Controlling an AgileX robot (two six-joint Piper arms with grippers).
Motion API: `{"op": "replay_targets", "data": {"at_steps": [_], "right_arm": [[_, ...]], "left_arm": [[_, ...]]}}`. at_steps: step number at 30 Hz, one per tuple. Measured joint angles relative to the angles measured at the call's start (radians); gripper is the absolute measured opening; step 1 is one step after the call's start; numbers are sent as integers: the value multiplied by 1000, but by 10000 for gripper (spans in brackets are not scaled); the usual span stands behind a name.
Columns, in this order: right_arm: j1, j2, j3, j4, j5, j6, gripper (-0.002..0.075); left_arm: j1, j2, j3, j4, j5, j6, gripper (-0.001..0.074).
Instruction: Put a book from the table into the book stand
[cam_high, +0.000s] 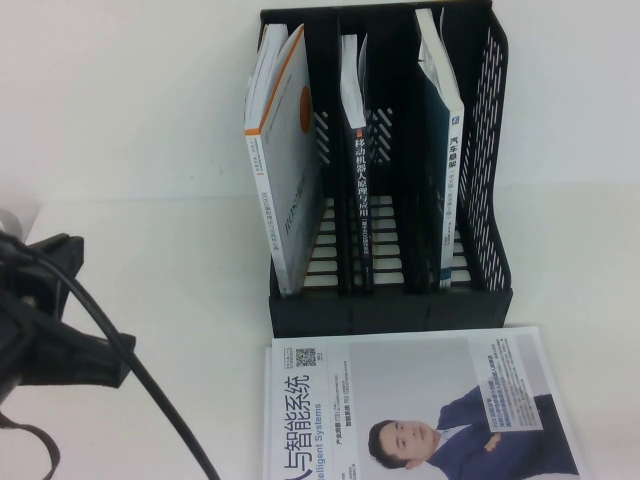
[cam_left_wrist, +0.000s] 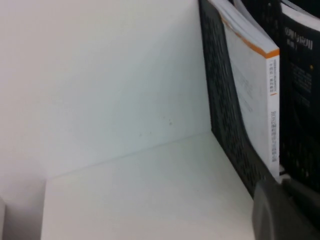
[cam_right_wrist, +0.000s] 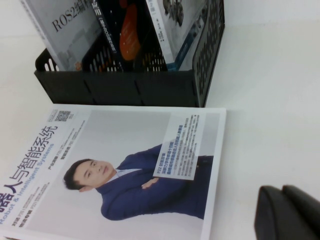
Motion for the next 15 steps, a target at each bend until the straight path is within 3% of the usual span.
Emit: {"op": "replay_targets", "data": {"at_steps": [6, 15], "right_arm": [[0, 0, 0, 0, 0, 0, -2], [0, 0, 0, 0, 0, 0, -2]], "left_arm": [[0, 0, 0, -4, -61, -62, -2], [18, 0, 2, -10, -343, -124, -2]]}}
